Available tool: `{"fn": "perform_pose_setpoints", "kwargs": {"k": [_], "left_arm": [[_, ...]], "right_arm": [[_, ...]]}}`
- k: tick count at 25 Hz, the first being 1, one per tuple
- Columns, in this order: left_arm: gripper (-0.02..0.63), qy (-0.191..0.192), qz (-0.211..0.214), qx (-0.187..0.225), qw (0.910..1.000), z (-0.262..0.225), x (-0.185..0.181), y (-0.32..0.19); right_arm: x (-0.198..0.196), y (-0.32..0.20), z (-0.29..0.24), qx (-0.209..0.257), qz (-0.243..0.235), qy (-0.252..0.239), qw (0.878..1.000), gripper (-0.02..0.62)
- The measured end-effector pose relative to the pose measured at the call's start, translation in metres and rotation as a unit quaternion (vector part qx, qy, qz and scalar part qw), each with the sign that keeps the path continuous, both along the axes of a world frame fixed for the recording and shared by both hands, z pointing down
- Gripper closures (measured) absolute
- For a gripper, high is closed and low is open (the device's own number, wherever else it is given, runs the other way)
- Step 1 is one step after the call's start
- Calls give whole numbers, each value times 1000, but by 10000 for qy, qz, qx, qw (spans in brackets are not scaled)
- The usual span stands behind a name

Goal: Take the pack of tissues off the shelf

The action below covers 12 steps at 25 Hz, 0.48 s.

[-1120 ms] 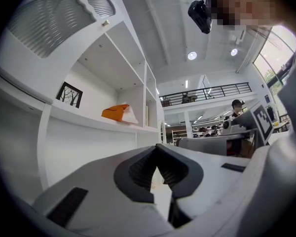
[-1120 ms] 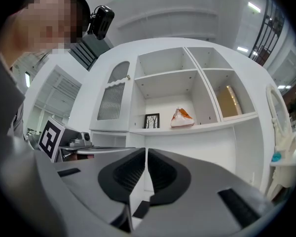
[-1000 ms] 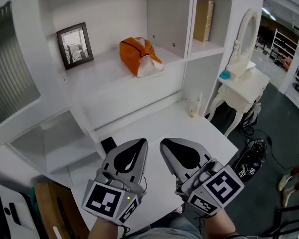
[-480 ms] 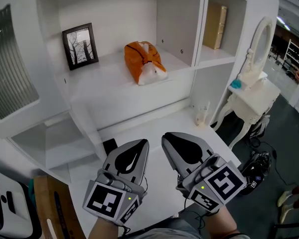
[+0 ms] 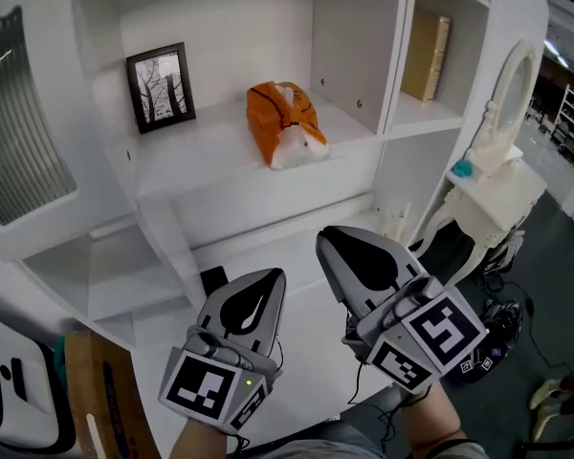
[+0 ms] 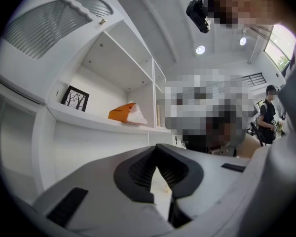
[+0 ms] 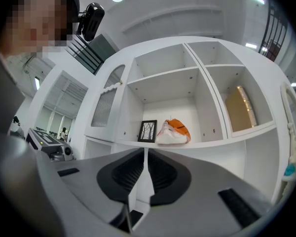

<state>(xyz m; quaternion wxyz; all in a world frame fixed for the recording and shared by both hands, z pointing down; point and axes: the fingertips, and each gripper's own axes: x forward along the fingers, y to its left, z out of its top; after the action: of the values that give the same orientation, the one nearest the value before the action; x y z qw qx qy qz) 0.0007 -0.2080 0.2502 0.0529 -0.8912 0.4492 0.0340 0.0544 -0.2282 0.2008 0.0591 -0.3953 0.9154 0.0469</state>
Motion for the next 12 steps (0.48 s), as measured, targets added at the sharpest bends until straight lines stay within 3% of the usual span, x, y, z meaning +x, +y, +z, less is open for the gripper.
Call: {"fn": "perform_pose_setpoints", "kwargs": {"k": [12], "left_arm": [[578,-1,-122,-1,9999,-3,-6,-5]], "right_arm": [[-3,-22,-30,132,51,54,9999,530]]}}
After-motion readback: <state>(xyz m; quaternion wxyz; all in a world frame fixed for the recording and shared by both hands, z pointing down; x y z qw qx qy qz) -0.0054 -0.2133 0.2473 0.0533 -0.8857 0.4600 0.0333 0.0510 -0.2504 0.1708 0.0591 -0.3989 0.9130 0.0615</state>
